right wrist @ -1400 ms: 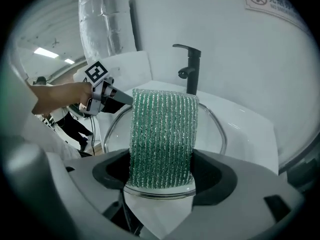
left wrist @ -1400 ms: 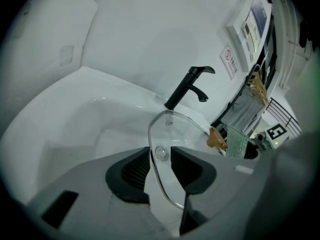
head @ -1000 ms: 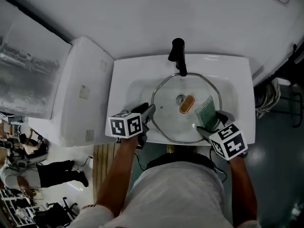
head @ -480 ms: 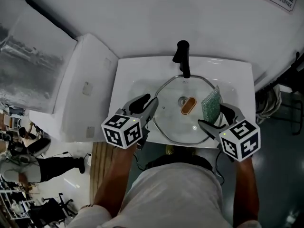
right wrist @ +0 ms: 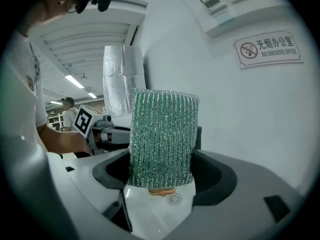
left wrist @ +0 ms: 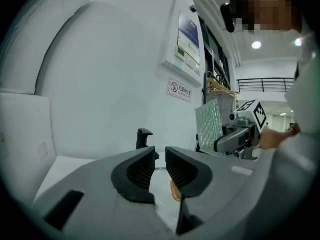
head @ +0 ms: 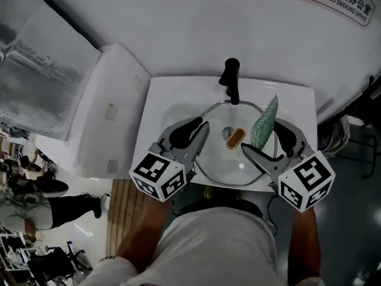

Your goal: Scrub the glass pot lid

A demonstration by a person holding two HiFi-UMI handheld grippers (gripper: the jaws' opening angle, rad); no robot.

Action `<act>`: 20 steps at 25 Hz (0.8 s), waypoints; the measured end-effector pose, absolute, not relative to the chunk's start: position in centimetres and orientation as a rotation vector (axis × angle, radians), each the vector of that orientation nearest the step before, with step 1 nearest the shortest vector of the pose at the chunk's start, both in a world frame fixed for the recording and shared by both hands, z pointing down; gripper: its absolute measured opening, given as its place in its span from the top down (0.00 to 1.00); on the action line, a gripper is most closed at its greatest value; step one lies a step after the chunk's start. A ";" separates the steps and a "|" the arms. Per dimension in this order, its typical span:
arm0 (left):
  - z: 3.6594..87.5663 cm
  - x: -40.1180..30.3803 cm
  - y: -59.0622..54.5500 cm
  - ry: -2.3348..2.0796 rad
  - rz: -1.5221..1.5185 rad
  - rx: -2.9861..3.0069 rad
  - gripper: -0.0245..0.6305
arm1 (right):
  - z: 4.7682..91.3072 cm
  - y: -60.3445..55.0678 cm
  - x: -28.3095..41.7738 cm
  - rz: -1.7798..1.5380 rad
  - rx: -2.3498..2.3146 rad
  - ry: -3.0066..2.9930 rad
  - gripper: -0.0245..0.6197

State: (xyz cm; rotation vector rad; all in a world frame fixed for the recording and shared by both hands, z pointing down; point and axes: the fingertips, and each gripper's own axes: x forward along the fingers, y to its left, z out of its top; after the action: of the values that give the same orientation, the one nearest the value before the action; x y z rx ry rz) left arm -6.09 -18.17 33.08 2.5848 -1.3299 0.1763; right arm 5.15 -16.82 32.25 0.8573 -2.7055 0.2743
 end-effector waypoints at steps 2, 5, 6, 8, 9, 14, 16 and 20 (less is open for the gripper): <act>32.0 -5.6 -18.0 -1.341 0.148 2.625 0.85 | 31.3 -17.0 5.0 0.251 0.877 -2.741 0.42; 30.4 -4.9 -17.7 -1.360 0.103 2.683 0.88 | 29.9 -17.2 4.8 0.210 0.905 -2.808 0.42; 29.9 -4.7 -17.6 -1.367 0.090 2.700 0.89 | 29.4 -17.2 4.6 0.193 0.912 -2.833 0.42; 29.1 -4.1 -17.3 -1.377 0.069 2.737 0.90 | 28.4 -17.2 4.3 0.150 0.926 -2.884 0.42; 28.7 -3.9 -17.2 -1.381 0.059 2.754 0.91 | 27.9 -17.1 4.2 0.128 0.933 -2.905 0.42; 27.4 -3.2 -16.6 -1.404 0.017 2.827 0.93 | 26.4 -16.9 3.7 0.045 0.958 -2.978 0.42; 27.0 -3.0 -16.3 -1.406 0.002 2.848 0.94 | 25.8 -16.8 3.6 0.014 0.969 -2.998 0.42; 26.5 -3.1 -15.8 -1.403 0.005 2.860 0.94 | 25.2 -16.5 3.1 -0.023 0.987 -3.020 0.42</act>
State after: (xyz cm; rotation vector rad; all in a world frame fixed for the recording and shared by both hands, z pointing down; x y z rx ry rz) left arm -3.11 -15.84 26.53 2.8595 -1.4029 0.0049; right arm 3.14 -16.52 25.20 0.9871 -3.0205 -0.0234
